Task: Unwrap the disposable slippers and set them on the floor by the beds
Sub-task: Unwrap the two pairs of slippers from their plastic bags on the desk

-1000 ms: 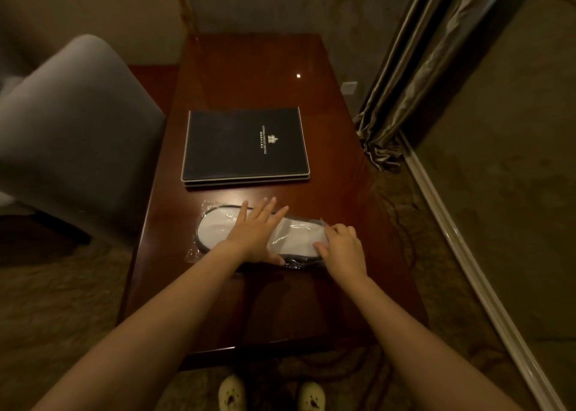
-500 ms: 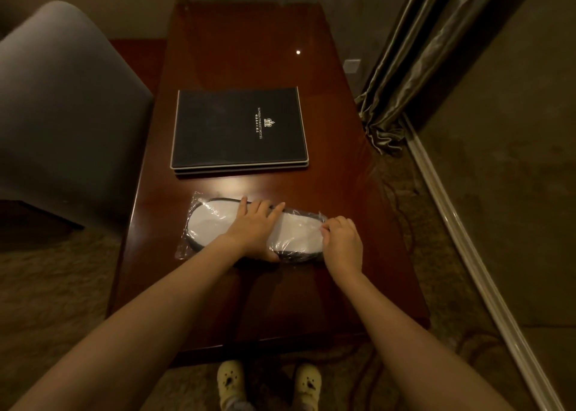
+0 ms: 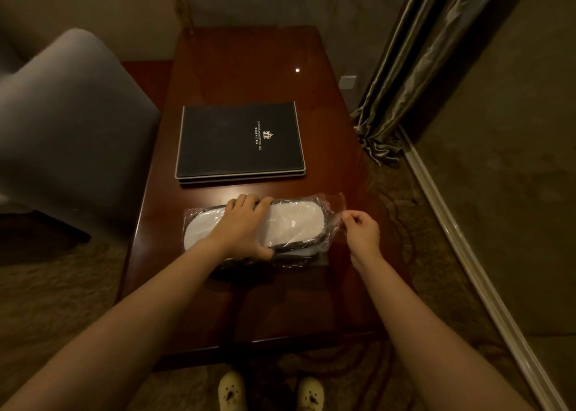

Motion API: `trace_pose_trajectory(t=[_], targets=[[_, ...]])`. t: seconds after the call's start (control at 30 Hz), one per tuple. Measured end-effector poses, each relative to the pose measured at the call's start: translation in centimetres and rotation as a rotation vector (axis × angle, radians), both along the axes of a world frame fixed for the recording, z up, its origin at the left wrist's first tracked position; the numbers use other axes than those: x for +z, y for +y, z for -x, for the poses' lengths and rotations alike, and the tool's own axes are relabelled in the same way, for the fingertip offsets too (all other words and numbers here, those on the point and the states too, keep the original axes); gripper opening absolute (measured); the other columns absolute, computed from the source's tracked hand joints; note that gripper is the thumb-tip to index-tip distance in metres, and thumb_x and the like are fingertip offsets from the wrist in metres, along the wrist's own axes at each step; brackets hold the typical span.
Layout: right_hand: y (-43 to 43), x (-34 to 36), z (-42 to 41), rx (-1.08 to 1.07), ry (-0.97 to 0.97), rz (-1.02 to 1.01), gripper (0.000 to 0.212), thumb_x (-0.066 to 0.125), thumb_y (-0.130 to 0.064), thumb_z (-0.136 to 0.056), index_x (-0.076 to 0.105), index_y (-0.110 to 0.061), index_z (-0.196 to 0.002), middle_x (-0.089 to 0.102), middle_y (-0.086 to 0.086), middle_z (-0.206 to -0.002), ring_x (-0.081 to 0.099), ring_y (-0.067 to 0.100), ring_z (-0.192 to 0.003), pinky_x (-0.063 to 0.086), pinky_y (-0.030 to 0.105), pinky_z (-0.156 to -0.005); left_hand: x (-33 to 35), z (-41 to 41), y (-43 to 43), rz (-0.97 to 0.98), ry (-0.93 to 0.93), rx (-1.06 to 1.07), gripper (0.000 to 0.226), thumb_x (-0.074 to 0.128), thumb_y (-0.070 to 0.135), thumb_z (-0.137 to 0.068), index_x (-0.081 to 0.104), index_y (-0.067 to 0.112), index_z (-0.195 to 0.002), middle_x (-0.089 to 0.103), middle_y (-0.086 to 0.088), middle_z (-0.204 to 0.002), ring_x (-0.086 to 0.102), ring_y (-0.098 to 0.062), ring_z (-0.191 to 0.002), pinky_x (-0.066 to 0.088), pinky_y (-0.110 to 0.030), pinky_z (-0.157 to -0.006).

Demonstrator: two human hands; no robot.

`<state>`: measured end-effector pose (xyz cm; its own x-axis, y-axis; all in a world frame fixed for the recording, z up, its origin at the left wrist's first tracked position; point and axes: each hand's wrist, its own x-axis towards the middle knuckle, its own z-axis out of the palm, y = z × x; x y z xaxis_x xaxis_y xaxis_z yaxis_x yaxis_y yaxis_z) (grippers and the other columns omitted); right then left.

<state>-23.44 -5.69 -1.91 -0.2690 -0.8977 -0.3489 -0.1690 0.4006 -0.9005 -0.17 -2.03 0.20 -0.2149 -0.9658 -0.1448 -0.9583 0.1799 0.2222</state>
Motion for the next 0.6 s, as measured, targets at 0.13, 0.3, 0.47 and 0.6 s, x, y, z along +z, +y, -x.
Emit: trace_pose_trajectory(t=[0.13,0.3,0.47,0.6], targets=[[-0.5,1.7,0.0,0.109,-0.095,-0.044,0.019,0.049,-0.029,-0.094,0.060,-0.013,-0.097,0.066,0.003,-0.087,0.061,0.013,-0.074,0.048,0.024,-0.061,1.9,-0.2,0.0,0.006,0.026,0.027,0.109,0.068,0.063,-0.052,0.022,0.021,-0.141,0.037,-0.007,-0.136,0.032,-0.026,-0.126,0.026,-0.043,-0.110],[-1.1,4.5,-0.4,0.350,0.143,0.093,0.036,0.059,-0.034,-0.087,0.049,-0.021,-0.119,0.055,-0.013,-0.089,0.056,0.004,-0.079,0.051,0.024,-0.070,4.4,0.1,-0.3,0.026,0.023,0.053,0.108,0.073,0.061,-0.056,0.021,0.023,-0.143,0.034,-0.006,-0.141,0.030,-0.027,-0.129,0.024,-0.046,-0.112],[-1.2,5.3,1.6,0.281,0.119,0.132,0.023,0.056,-0.006,-0.087,0.057,-0.012,-0.109,0.068,0.010,-0.096,0.068,0.022,-0.078,0.059,0.042,-0.071,5.6,-0.4,-0.2,0.047,0.070,0.132,0.107,0.072,0.061,-0.056,0.022,0.021,-0.141,0.036,-0.008,-0.137,0.032,-0.027,-0.124,0.029,-0.046,-0.108],[-0.1,4.9,2.5,0.313,0.384,0.134,0.015,0.058,-0.008,-0.086,0.061,-0.015,-0.099,0.067,0.005,-0.096,0.060,0.009,-0.065,0.047,0.020,-0.053,4.9,-0.8,0.7,0.030,0.026,0.131,0.109,0.069,0.065,-0.053,0.021,0.022,-0.142,0.036,-0.006,-0.136,0.032,-0.026,-0.124,0.029,-0.045,-0.107]])
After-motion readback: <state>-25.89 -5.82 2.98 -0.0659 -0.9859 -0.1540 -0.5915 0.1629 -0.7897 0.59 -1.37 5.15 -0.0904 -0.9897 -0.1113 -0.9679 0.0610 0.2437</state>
